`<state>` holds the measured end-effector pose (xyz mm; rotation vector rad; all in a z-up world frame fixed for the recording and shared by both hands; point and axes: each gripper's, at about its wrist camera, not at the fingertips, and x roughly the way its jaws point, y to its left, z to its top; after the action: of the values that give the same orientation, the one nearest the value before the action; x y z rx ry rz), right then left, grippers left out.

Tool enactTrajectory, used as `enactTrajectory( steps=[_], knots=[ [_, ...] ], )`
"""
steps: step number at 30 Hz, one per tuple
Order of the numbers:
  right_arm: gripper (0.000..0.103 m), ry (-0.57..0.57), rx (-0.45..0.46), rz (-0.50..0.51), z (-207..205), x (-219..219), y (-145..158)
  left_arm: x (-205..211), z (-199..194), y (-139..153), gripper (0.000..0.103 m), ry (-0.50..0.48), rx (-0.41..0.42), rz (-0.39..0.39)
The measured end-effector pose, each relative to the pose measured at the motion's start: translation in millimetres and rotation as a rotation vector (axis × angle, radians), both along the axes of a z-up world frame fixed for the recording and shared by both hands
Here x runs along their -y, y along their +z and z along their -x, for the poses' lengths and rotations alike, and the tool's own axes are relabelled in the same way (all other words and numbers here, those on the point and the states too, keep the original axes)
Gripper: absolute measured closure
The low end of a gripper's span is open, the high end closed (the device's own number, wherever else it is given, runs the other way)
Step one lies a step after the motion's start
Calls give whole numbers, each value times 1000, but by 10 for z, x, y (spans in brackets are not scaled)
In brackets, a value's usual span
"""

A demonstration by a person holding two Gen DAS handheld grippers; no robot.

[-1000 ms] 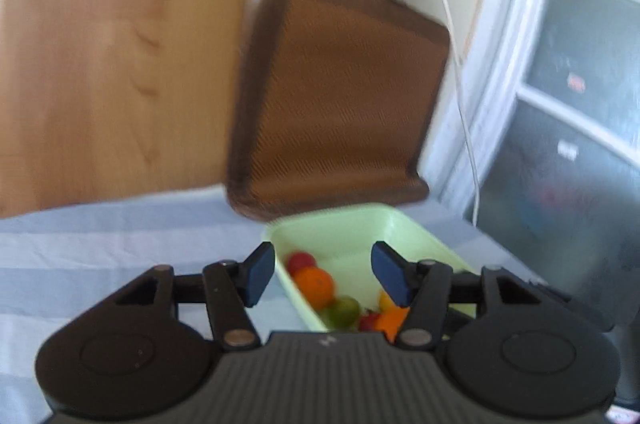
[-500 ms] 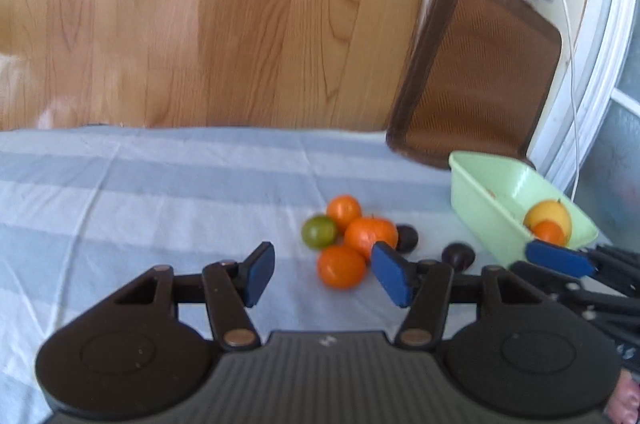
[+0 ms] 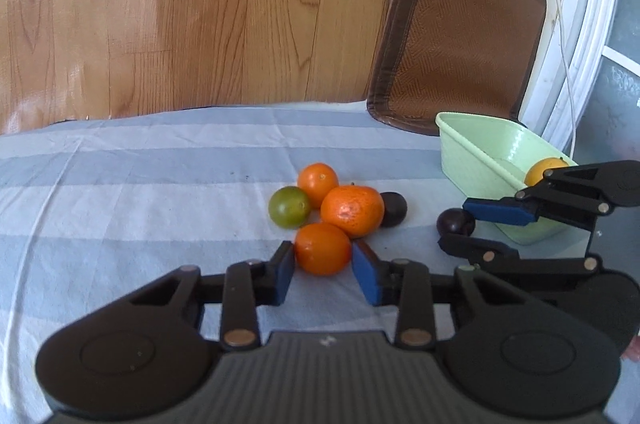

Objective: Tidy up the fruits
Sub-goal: 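Grasp a mandarin with the left gripper while the right gripper grasps a dark plum, then hold the mandarin and plum in both grippers above the table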

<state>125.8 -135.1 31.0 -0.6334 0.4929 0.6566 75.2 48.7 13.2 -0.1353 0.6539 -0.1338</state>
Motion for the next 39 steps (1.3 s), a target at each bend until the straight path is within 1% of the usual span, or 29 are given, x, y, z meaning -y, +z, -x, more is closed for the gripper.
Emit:
enactTrajectory(
  steps=[2, 4, 9, 12, 14, 16, 19, 21, 24, 29, 38, 39],
  knots=[
    [74, -5, 17, 3, 31, 7, -9, 8, 58, 8, 71, -7, 1, 4],
    [74, -16, 10, -26, 93, 62, 2, 18, 154, 22, 71, -23, -1, 24],
    [74, -13, -62, -227, 473, 339, 132, 89, 536, 67, 71, -72, 28, 73],
    [74, -26, -128, -321, 636, 431, 92, 181, 659, 48, 71, -91, 32, 44],
    [73, -43, -165, -351, 678, 468, 37, 240, 672, 4, 71, -94, 24, 8],
    [73, -53, -168, -373, 695, 468, -2, 253, 657, -12, 71, -92, 17, 3],
    [71, -51, -198, -375, 684, 414, -49, 240, 657, -16, 69, -86, 16, 10],
    [71, -53, -196, -376, 676, 407, -43, 233, 651, -17, 68, -83, 16, 15],
    [70, -60, -217, -396, 659, 448, -50, 239, 657, -23, 68, -83, 18, 12],
    [66, -72, -205, -390, 669, 447, -55, 244, 664, -23, 69, -83, 19, 10],
    [63, -78, -205, -391, 663, 451, -61, 246, 668, -21, 68, -82, 20, 7],
    [63, -79, -205, -392, 662, 451, -62, 245, 668, -21, 67, -82, 20, 7]
  ],
)
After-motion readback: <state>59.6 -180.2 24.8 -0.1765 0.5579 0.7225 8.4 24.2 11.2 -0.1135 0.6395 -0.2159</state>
